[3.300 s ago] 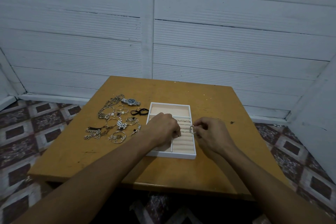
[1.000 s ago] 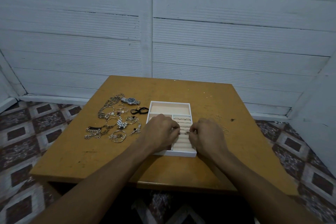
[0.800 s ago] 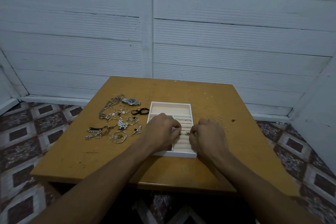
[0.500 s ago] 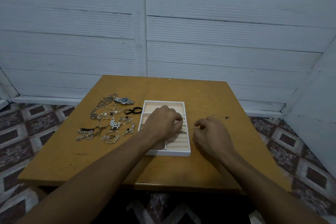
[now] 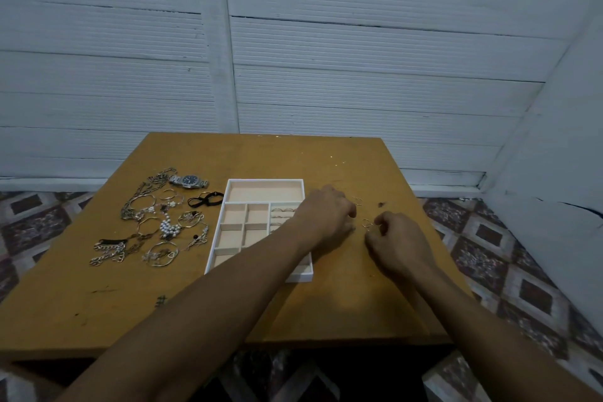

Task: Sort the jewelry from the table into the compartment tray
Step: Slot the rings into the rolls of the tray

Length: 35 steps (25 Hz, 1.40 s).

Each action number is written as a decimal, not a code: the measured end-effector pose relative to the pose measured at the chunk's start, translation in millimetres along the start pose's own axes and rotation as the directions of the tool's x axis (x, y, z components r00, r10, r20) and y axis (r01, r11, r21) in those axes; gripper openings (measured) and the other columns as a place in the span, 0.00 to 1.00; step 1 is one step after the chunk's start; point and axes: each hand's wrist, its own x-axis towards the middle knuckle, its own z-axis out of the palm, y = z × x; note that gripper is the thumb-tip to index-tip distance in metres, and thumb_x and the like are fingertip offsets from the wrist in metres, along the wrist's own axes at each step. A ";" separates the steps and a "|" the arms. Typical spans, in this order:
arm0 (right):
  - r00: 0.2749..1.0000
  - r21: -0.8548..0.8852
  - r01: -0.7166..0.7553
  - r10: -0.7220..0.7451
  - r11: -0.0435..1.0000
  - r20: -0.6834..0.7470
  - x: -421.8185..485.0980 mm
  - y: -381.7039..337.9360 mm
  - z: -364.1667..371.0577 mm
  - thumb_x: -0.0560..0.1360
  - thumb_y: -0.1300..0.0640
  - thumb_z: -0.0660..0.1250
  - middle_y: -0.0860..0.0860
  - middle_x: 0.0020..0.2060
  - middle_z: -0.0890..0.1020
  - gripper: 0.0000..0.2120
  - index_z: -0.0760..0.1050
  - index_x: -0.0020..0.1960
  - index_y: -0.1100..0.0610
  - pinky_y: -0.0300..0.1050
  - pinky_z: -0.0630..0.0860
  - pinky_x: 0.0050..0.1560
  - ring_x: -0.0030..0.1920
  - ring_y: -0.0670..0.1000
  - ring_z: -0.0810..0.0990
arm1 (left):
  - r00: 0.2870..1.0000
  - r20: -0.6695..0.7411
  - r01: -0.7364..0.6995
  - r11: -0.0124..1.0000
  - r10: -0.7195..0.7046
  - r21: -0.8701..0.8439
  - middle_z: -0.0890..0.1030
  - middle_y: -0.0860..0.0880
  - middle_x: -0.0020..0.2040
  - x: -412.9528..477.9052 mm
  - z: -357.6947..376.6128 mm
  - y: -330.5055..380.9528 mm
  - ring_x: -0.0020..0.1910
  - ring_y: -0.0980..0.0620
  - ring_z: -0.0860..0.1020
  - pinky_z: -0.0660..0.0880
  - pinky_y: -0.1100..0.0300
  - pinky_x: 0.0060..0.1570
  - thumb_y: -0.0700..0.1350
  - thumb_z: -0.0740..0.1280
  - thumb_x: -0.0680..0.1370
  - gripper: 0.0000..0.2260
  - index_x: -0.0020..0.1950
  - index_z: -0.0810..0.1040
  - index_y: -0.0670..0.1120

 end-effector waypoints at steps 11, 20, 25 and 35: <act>1.000 0.078 0.009 -0.008 0.997 -0.008 9.2 2.6 3.3 0.76 0.50 0.66 0.49 0.44 0.79 0.04 0.76 0.48 0.50 0.46 0.76 0.41 0.43 0.49 0.76 | 0.993 0.050 -0.109 0.994 0.109 -0.006 0.72 0.45 0.67 29.2 17.3 4.9 0.66 0.45 0.67 0.66 0.49 0.62 0.50 0.60 0.81 0.15 0.67 0.74 0.51; 1.000 0.244 -0.008 0.010 0.970 -0.007 0.8 3.8 -2.9 0.77 0.59 0.64 0.49 0.35 0.77 0.08 0.68 0.40 0.52 0.47 0.70 0.34 0.35 0.49 0.74 | 0.990 0.124 -0.066 0.998 0.063 0.015 0.70 0.43 0.68 39.2 9.2 13.2 0.68 0.43 0.65 0.63 0.46 0.65 0.47 0.63 0.79 0.10 0.60 0.75 0.48; 0.999 0.292 -0.031 0.038 0.956 -0.019 -4.9 9.0 -9.9 0.77 0.62 0.64 0.46 0.33 0.76 0.09 0.71 0.40 0.54 0.38 0.63 0.31 0.34 0.43 0.73 | 0.987 0.158 -0.051 0.996 0.039 0.068 0.70 0.42 0.68 40.3 9.5 19.5 0.68 0.42 0.64 0.63 0.44 0.66 0.44 0.62 0.80 0.11 0.61 0.75 0.46; 1.000 0.287 -0.002 0.005 0.958 -0.010 -10.9 10.0 -14.4 0.77 0.62 0.65 0.47 0.34 0.78 0.09 0.72 0.39 0.52 0.38 0.64 0.31 0.35 0.42 0.74 | 0.984 0.173 0.078 0.984 -0.050 -0.161 0.76 0.43 0.58 35.9 7.6 28.7 0.55 0.46 0.75 0.75 0.51 0.56 0.46 0.65 0.79 0.12 0.60 0.75 0.43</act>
